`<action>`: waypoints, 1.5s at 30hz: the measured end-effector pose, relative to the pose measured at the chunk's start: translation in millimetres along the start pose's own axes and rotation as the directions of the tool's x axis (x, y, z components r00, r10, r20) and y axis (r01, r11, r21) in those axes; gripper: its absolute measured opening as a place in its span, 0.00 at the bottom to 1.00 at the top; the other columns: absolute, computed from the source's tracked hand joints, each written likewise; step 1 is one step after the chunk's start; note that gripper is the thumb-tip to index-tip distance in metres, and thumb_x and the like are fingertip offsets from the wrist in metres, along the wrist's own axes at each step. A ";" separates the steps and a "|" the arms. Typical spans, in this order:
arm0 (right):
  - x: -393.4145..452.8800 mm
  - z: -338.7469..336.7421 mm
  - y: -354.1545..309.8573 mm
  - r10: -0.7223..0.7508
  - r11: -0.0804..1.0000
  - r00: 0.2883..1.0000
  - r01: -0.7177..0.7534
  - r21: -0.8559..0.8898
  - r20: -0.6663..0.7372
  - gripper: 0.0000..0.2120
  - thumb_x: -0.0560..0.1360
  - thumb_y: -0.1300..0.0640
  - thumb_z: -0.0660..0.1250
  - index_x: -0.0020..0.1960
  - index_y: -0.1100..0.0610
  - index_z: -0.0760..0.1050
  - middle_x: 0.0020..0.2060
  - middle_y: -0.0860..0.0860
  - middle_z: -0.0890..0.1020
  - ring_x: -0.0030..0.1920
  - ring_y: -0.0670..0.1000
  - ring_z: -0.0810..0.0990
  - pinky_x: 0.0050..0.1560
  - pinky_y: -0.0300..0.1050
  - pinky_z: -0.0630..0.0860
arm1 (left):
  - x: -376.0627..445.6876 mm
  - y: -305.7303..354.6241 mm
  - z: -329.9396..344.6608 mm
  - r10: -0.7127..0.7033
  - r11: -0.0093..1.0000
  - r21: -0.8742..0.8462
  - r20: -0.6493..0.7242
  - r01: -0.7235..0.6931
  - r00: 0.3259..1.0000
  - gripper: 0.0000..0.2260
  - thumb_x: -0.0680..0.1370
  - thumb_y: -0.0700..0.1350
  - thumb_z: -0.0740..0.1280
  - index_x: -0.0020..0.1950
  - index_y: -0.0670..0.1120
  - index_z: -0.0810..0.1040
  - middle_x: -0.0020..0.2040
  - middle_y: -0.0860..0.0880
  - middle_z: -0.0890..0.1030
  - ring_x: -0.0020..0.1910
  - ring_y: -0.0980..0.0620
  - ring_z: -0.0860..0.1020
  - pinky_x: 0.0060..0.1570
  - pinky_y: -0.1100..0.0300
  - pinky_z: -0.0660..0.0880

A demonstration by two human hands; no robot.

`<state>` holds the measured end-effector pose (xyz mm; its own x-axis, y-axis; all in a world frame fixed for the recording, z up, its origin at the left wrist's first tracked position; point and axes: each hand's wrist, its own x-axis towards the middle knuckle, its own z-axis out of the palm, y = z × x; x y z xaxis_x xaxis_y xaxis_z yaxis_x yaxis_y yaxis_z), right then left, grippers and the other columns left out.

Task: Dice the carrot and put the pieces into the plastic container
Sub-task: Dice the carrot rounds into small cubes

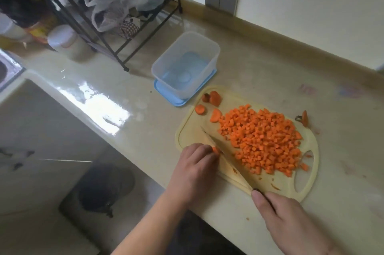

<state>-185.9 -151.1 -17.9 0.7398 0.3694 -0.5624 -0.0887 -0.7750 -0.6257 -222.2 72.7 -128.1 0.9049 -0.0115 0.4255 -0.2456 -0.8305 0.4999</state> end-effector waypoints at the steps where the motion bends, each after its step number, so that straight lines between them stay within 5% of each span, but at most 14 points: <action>1: -1.8 -2.1 -0.3 -0.005 1.000 1.000 0.005 0.012 0.004 0.23 0.77 0.44 0.58 0.31 0.60 0.68 0.27 0.51 0.77 0.34 0.46 0.76 0.35 0.36 0.69 | -0.1 1.3 0.5 -0.007 1.000 0.000 0.015 0.007 1.000 0.07 0.79 0.38 0.73 0.56 0.40 0.84 0.55 0.44 0.82 0.54 0.43 0.79 0.53 0.50 0.75; 7: -5.1 -1.9 9.3 -0.043 0.999 0.999 0.043 -0.003 -0.026 0.29 0.74 0.34 0.56 0.32 0.59 0.69 0.33 0.52 0.79 0.36 0.45 0.77 0.38 0.38 0.71 | -2.3 1.7 0.8 -0.053 0.998 -0.017 0.043 0.054 0.998 0.10 0.76 0.35 0.75 0.57 0.39 0.84 0.58 0.43 0.82 0.56 0.43 0.79 0.56 0.50 0.77; 11: -2.0 1.1 17.7 -0.037 0.999 0.999 0.037 -0.012 -0.007 0.47 0.60 0.17 0.38 0.39 0.56 0.76 0.41 0.47 0.83 0.44 0.41 0.79 0.47 0.37 0.75 | 1.7 5.1 -2.7 -0.051 0.997 -0.051 0.022 0.053 0.998 0.07 0.78 0.38 0.74 0.56 0.39 0.84 0.58 0.44 0.83 0.56 0.44 0.79 0.56 0.52 0.77; 15: 11.4 6.7 12.4 -0.083 0.996 0.996 0.083 -0.029 0.026 0.44 0.64 0.20 0.36 0.36 0.56 0.73 0.34 0.53 0.80 0.38 0.46 0.79 0.44 0.48 0.76 | 5.5 7.8 -5.1 -0.046 0.997 -0.062 0.010 0.047 0.999 0.06 0.80 0.39 0.71 0.55 0.39 0.84 0.57 0.44 0.83 0.54 0.45 0.79 0.56 0.53 0.77; 21: 7.6 -1.2 7.6 -0.060 0.998 0.998 0.060 -0.015 -0.010 0.46 0.61 0.18 0.38 0.33 0.59 0.70 0.33 0.56 0.79 0.34 0.48 0.77 0.39 0.45 0.73 | 4.9 9.8 -6.7 -0.044 0.997 -0.060 -0.023 0.043 0.999 0.04 0.77 0.37 0.72 0.51 0.37 0.84 0.50 0.42 0.81 0.50 0.44 0.79 0.52 0.54 0.77; 28: -2.6 5.0 20.0 -0.027 0.998 1.000 0.027 -0.064 -0.002 0.48 0.62 0.18 0.36 0.42 0.56 0.76 0.42 0.50 0.82 0.48 0.45 0.79 0.51 0.45 0.76 | 0.4 5.7 -4.5 -0.048 0.995 -0.088 -0.005 0.048 0.999 0.05 0.78 0.38 0.72 0.51 0.36 0.85 0.54 0.42 0.83 0.53 0.42 0.80 0.54 0.51 0.78; 36: 15.6 9.3 2.6 -0.105 0.993 0.994 0.106 -0.058 0.012 0.35 0.69 0.25 0.41 0.31 0.54 0.69 0.31 0.49 0.78 0.34 0.47 0.76 0.37 0.49 0.74 | 2.6 7.5 -8.0 -0.055 0.995 -0.084 -0.029 0.052 0.998 0.05 0.78 0.38 0.71 0.49 0.37 0.84 0.50 0.41 0.82 0.51 0.43 0.80 0.53 0.54 0.78; 39: 11.8 2.9 4.7 -0.097 0.995 0.995 0.097 -0.023 -0.001 0.39 0.66 0.21 0.41 0.30 0.56 0.68 0.33 0.54 0.78 0.32 0.48 0.76 0.36 0.45 0.72 | 3.8 9.4 -9.5 -0.058 0.996 -0.074 -0.048 0.054 0.997 0.02 0.76 0.35 0.73 0.47 0.37 0.84 0.47 0.42 0.82 0.49 0.44 0.79 0.52 0.55 0.78; 45: 0.0 4.0 11.8 -0.080 0.996 0.997 0.081 -0.044 0.017 0.42 0.64 0.19 0.38 0.34 0.54 0.72 0.37 0.46 0.80 0.39 0.43 0.78 0.40 0.38 0.73 | -6.5 1.3 -7.7 -0.047 0.997 -0.066 -0.015 0.046 0.999 0.09 0.71 0.30 0.78 0.50 0.37 0.85 0.51 0.43 0.84 0.52 0.42 0.81 0.51 0.50 0.78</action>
<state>-189.6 -158.2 -27.5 0.7332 0.4387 -0.5196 0.0007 -0.7646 -0.6445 -231.1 76.0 -124.5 0.9100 0.0357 0.4131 -0.2264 -0.7919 0.5672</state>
